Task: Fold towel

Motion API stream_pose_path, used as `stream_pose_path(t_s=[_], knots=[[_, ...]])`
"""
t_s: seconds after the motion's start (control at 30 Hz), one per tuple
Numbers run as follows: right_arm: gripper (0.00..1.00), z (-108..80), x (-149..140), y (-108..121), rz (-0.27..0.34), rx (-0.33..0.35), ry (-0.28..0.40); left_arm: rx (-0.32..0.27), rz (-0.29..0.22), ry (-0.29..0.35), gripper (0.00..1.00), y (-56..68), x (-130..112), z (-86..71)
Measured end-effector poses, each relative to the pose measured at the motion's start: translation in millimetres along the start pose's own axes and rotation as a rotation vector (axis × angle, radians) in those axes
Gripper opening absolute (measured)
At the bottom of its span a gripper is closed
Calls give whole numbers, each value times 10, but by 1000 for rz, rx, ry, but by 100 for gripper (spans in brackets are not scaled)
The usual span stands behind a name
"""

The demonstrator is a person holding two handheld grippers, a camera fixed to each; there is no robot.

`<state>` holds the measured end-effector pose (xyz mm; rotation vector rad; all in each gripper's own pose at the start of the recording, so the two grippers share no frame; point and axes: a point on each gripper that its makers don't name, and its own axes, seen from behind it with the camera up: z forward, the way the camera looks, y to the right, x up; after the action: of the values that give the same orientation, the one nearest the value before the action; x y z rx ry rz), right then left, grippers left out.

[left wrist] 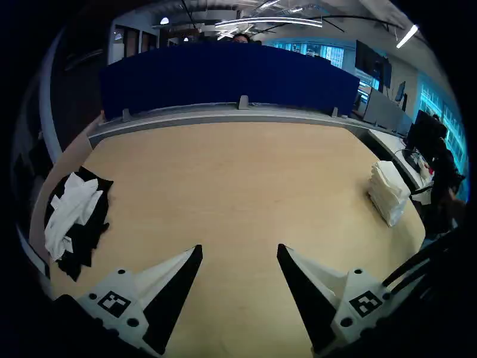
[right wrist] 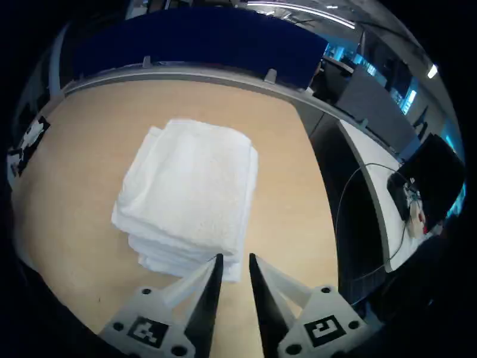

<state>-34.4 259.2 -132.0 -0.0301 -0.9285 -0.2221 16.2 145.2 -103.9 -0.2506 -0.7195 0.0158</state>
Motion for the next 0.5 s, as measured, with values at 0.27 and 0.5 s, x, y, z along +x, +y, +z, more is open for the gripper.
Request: stream_pose_path(t_s=[0.27, 0.5], knots=[[85, -82, 200, -101, 11, 15, 58, -7, 2, 3, 93, 24, 20, 2], [91, -72, 447, -270, 3, 40, 99, -6, -4, 7, 93, -4, 26, -23]])
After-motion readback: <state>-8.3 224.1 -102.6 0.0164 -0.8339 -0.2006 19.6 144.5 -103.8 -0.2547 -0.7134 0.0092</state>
